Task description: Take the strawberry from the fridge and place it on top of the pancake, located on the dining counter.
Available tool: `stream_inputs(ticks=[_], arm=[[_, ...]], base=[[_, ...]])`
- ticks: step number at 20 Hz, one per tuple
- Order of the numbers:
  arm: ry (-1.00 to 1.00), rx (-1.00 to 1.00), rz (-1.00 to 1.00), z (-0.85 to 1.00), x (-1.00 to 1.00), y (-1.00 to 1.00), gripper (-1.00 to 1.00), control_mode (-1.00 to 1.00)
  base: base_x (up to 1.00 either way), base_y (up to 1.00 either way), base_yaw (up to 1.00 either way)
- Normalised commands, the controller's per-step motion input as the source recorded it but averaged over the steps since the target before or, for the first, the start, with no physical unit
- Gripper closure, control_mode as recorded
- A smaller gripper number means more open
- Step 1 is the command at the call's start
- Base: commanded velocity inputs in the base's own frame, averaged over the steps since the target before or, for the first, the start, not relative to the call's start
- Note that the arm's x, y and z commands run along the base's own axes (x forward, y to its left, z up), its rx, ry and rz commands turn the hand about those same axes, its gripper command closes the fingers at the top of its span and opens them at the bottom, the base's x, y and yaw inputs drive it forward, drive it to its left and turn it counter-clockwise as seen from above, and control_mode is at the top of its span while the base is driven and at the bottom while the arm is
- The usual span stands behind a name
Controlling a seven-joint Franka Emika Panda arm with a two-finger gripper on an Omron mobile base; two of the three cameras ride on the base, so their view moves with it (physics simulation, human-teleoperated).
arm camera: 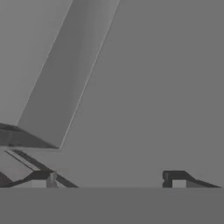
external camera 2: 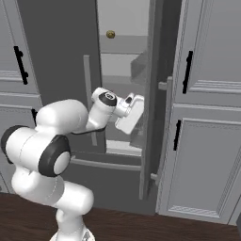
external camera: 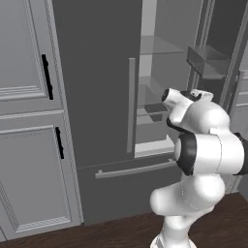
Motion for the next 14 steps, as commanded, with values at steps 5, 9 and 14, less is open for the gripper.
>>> stream_inputs(ticks=[5,9,14], arm=[[0.13,0.0,-0.11,0.0,0.0,-0.98,-1.0,-1.0],[0.0,0.0,0.02,0.0,-0.11,-0.25,-1.0,-1.0],[-0.09,0.03,0.07,0.01,-0.38,0.61,-1.0,-1.0]], base=[[0.0,0.0,0.0],[0.0,0.0,0.0],[0.0,0.0,0.0]])
